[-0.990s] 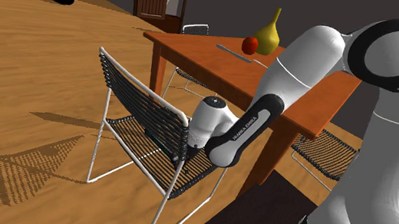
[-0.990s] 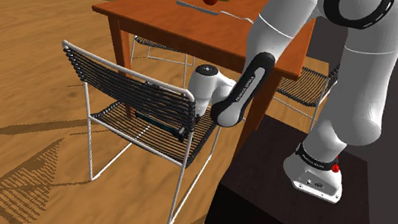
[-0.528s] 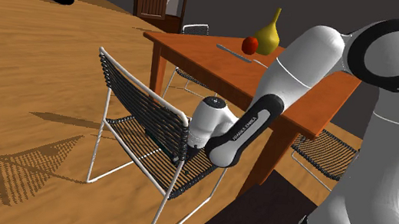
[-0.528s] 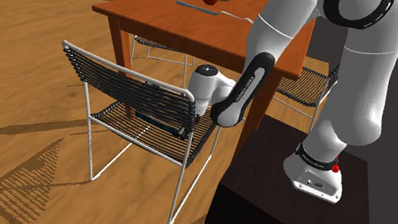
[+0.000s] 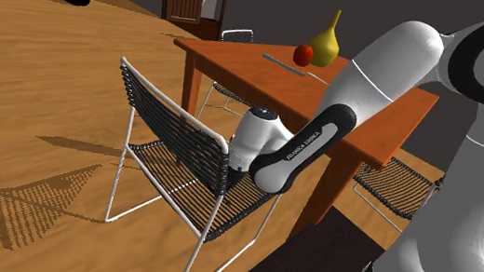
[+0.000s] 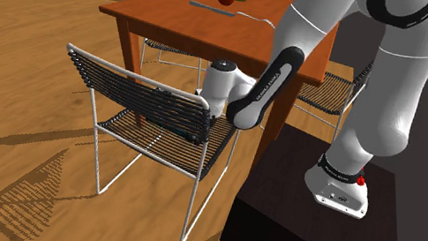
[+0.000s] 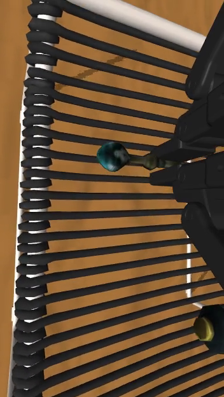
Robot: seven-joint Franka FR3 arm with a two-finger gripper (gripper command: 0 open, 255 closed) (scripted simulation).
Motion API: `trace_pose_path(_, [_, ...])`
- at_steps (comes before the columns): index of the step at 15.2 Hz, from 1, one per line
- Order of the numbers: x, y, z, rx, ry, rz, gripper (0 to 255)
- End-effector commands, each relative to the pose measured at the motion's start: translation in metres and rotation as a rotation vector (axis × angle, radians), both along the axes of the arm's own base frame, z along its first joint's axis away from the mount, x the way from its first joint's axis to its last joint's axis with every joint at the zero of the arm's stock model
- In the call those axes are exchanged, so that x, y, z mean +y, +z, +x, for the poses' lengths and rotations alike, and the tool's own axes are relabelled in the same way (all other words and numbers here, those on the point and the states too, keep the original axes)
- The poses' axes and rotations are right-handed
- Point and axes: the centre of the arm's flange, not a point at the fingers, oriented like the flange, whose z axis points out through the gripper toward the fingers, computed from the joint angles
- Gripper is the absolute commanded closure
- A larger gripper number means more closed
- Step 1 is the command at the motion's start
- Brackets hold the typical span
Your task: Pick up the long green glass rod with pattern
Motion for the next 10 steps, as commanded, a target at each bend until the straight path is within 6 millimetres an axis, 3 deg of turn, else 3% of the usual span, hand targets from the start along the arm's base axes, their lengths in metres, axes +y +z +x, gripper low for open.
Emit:
trace_pose_path(1, [0.0,0.011,-0.001,0.0,0.0,0.0,255])
trace_pose_path(8, [0.0,0.048,-0.001,0.0,0.0,0.0,255])
trace_pose_path(10, [0.0,0.049,-0.001,0.0,0.0,0.0,255])
